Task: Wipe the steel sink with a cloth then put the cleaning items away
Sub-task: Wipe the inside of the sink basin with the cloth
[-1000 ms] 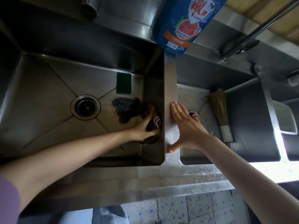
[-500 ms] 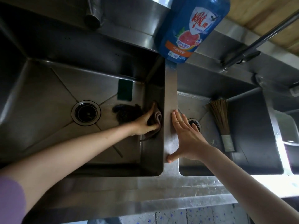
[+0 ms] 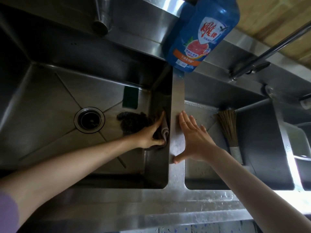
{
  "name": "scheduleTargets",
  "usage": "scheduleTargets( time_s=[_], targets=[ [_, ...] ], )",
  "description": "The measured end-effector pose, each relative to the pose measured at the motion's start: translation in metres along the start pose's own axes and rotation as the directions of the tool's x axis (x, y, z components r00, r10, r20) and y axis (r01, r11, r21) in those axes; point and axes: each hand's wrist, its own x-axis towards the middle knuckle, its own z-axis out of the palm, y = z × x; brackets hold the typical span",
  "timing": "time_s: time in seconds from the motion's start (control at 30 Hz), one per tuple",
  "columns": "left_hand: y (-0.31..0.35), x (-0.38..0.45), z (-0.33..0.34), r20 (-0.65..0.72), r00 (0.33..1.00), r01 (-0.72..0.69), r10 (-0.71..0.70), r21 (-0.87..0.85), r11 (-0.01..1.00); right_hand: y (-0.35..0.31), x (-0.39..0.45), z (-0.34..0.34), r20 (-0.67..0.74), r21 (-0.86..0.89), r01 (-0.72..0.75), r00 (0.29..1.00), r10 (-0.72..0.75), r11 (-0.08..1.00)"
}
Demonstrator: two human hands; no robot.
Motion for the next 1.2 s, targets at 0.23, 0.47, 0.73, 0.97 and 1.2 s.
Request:
scheduleTargets(
  time_s=[0.23,0.47,0.73,0.97,1.2],
  targets=[
    [0.005,0.021,-0.022,-0.048,0.997,0.061,-0.057,0.079,0.995,0.000,0.004,-0.001,0.031,-0.014,-0.001,1.000,0.001,1.000],
    [-0.007,0.015,-0.008,-0.035,0.999,0.040,-0.038,0.073,0.997,-0.006,0.009,-0.007,0.044,-0.080,0.006,0.999,-0.002,0.997],
    [-0.040,0.006,0.015,0.014,0.994,0.101,-0.104,0.155,0.983,-0.005,0.011,-0.009,0.036,-0.068,0.025,0.999,-0.022,0.997],
    [-0.051,0.008,0.014,0.036,0.997,0.069,-0.074,0.127,0.989,-0.003,0.018,-0.009,0.062,-0.052,0.037,0.997,-0.034,0.998],
    [-0.072,0.022,0.008,-0.010,0.996,0.091,-0.090,0.129,0.987,-0.001,0.019,-0.008,0.049,-0.041,0.057,0.997,-0.055,0.998]
  ],
)
